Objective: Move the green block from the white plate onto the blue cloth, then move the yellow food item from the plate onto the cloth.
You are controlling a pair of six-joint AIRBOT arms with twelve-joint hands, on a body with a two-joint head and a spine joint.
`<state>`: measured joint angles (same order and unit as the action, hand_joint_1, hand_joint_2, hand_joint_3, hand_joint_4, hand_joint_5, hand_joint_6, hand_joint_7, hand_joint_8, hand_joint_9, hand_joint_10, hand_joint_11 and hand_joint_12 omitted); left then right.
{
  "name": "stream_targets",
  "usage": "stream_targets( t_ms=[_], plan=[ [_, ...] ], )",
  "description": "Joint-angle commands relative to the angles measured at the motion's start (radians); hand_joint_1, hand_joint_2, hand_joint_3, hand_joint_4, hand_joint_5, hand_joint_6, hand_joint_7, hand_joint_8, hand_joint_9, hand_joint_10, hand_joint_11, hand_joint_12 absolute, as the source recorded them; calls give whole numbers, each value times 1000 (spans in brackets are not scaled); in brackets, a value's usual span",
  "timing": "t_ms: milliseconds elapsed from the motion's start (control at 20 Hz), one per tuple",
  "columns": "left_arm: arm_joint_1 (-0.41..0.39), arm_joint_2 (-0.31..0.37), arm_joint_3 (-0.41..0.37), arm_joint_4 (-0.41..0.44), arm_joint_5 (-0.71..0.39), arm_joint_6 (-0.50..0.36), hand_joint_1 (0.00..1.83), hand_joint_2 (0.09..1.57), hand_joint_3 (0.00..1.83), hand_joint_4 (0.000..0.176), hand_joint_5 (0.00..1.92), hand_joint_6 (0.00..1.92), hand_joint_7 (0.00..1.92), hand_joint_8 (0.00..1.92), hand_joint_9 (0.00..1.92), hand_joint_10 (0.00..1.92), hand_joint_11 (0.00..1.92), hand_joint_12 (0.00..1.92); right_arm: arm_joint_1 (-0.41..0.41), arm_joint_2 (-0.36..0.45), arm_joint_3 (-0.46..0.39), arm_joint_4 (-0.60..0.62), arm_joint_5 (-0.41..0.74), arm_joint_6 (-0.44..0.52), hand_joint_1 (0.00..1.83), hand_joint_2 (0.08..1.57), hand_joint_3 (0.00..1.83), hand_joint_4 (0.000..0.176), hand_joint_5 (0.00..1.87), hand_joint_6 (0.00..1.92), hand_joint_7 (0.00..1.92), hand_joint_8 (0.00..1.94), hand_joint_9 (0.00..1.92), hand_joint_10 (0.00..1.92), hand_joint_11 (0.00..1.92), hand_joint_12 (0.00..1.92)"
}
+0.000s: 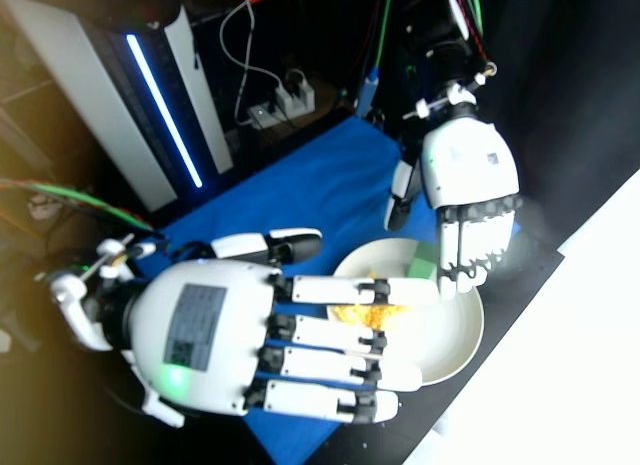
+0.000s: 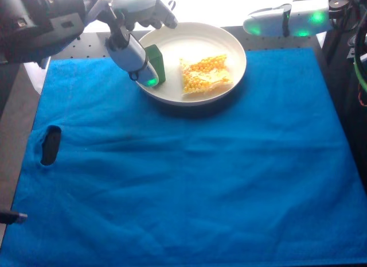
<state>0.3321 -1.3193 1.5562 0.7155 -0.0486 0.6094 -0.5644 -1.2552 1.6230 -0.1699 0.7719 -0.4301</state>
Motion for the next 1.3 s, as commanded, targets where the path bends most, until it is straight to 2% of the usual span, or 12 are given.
stream_targets(
  t_ms=[0,50,200,250,300,500,600,750,850,900,1000,1250],
  plan=[
    [-4,-5,3,5,-70,3,844,820,2,0,486,12,531,0,624,0,617,499,15,-1,1,32,116,4,474,910,1,127,0,0,306,0,216,0,0,828],
    [-2,-6,5,5,-68,3,846,819,2,0,485,10,529,1,625,1,611,497,15,-1,1,32,116,4,474,899,0,116,0,0,298,0,213,0,0,826],
    [2,-15,15,6,-63,3,879,804,0,0,468,1,562,13,661,15,579,488,15,-1,-1,32,116,4,456,879,0,107,0,0,290,6,214,5,0,885],
    [3,-19,19,6,-61,3,858,806,0,0,459,0,574,4,666,6,524,532,15,-1,-2,32,116,4,448,862,0,123,0,0,305,6,224,6,0,869],
    [4,-23,25,5,-60,3,868,801,1,0,452,0,572,1,684,4,492,619,15,-1,-3,32,117,4,437,860,0,119,0,0,296,1,219,3,0,868],
    [11,-40,51,4,-49,2,887,766,0,0,491,12,623,17,723,15,541,667,15,-1,-7,26,120,4,405,918,18,97,0,0,273,0,214,0,0,874],
    [13,-50,65,3,-45,2,911,754,0,0,512,3,668,9,779,20,610,670,15,-1,-10,25,123,4,424,919,11,101,4,1,264,2,209,0,0,866],
    [15,-60,78,3,-41,2,880,813,0,0,539,0,742,2,829,5,695,565,15,-1,-11,20,125,4,402,971,4,123,26,2,288,3,232,4,7,899],
    [17,-70,91,3,-39,2,892,804,2,0,548,0,708,0,818,2,724,502,15,-1,-11,17,128,4,379,981,2,123,13,0,280,0,222,0,4,909],
    [18,-76,99,0,-39,2,880,798,4,0,561,1,707,0,785,0,738,417,15,-1,-11,15,129,4,423,963,0,108,13,1,297,4,223,1,0,883],
    [18,-81,107,-6,-39,2,878,803,5,0,550,2,681,3,769,4,718,399,15,-1,-11,13,130,4,434,946,0,106,17,3,325,13,231,4,0,878],
    [18,-95,119,-20,-43,2,904,784,0,0,593,7,692,2,809,8,758,357,15,-4,-9,11,130,4,446,945,0,115,21,2,345,8,248,6,0,861]
  ],
)
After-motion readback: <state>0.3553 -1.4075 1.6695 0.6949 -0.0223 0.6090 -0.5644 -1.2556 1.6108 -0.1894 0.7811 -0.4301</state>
